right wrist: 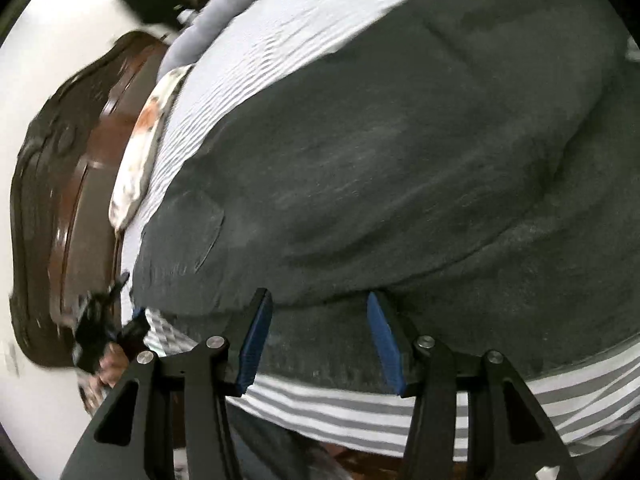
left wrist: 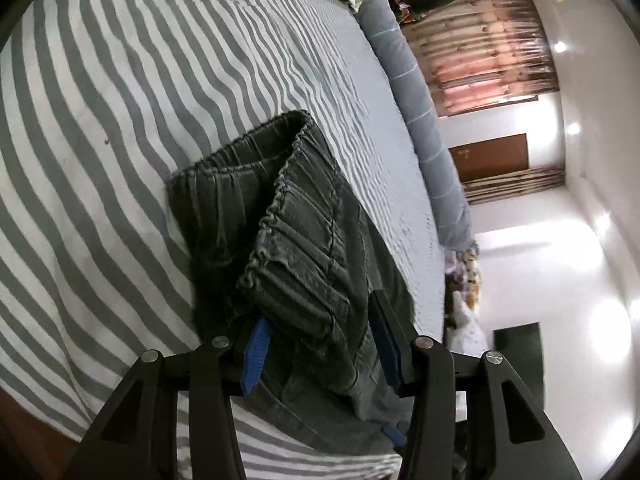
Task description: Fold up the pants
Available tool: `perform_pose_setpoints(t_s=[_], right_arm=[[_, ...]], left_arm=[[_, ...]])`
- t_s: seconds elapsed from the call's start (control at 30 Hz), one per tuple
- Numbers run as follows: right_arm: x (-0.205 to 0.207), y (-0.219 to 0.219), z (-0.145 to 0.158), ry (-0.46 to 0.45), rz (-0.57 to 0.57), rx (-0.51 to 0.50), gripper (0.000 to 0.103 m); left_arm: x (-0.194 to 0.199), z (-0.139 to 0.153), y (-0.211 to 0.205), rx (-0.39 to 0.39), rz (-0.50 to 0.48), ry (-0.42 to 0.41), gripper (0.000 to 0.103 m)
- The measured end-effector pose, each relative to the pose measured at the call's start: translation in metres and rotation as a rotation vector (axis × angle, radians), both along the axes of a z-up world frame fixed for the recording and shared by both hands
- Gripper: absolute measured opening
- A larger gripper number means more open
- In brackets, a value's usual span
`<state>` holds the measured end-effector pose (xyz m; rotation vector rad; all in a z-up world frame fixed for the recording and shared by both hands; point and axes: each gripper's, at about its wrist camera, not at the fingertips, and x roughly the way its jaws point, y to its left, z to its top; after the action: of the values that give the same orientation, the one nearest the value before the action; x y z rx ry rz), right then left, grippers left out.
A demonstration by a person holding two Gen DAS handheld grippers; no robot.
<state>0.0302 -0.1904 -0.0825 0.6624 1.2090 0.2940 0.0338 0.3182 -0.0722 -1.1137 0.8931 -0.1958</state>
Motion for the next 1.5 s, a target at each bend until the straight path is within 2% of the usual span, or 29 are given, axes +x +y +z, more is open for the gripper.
perform_pose_setpoints(t_s=[0.17,0.27,0.4,0.47,0.53,0.63,0.7,0.8,0.97,1.1,1.23,1.3,1.37,1.43,1.5], right_arm=[[-0.001,-0.010,-0.005,-0.014,-0.092,0.025,0.043],[0.001,-0.025,-0.006,-0.020,-0.168,0.034,0.042],[0.003,-0.036,-0.009,-0.023,-0.208,0.046,0.040],[0.005,-0.040,-0.007,-0.046,-0.220,0.021,0.032],[0.009,-0.041,-0.005,-0.055,-0.215,0.005,0.011],[0.009,-0.040,0.004,-0.076,-0.196,-0.004,0.006],[0.006,-0.036,0.017,-0.112,-0.168,-0.047,0.006],[-0.001,-0.032,0.034,-0.145,-0.139,-0.059,0.005],[-0.025,-0.010,0.049,-0.154,-0.054,-0.083,0.005],[-0.041,0.007,0.023,-0.101,0.007,-0.133,0.005],[-0.040,0.008,-0.006,-0.039,0.003,-0.128,0.005],[-0.039,0.007,-0.013,-0.018,-0.001,-0.112,0.009],[-0.038,0.006,-0.016,-0.016,-0.009,-0.104,0.011],[-0.039,0.006,-0.015,-0.017,-0.006,-0.094,0.018],[-0.042,0.003,-0.015,-0.016,-0.013,-0.066,0.024]], left_arm=[[0.004,0.006,-0.006,0.029,0.009,-0.003,0.047],[0.009,0.013,-0.011,0.097,-0.004,-0.009,0.037],[0.012,0.016,-0.011,0.128,-0.010,-0.016,0.031],[0.014,0.018,-0.012,0.136,-0.007,-0.012,0.029],[0.016,0.021,-0.013,0.159,0.000,-0.007,0.024],[0.021,0.032,-0.017,0.204,-0.018,-0.028,0.020],[0.030,0.045,-0.020,0.262,-0.048,-0.039,0.018],[0.037,0.060,-0.018,0.298,-0.078,-0.054,0.017],[0.049,0.077,-0.008,0.383,-0.129,-0.059,0.017],[0.046,0.061,-0.002,0.456,-0.170,-0.021,0.017],[0.030,0.034,-0.001,0.501,-0.180,0.033,0.017],[0.026,0.025,-0.002,0.515,-0.175,0.051,0.017],[0.022,0.024,-0.005,0.541,-0.173,0.032,0.019],[0.022,0.025,-0.009,0.580,-0.178,0.029,0.020],[0.019,0.029,-0.011,0.606,-0.174,0.039,0.026]])
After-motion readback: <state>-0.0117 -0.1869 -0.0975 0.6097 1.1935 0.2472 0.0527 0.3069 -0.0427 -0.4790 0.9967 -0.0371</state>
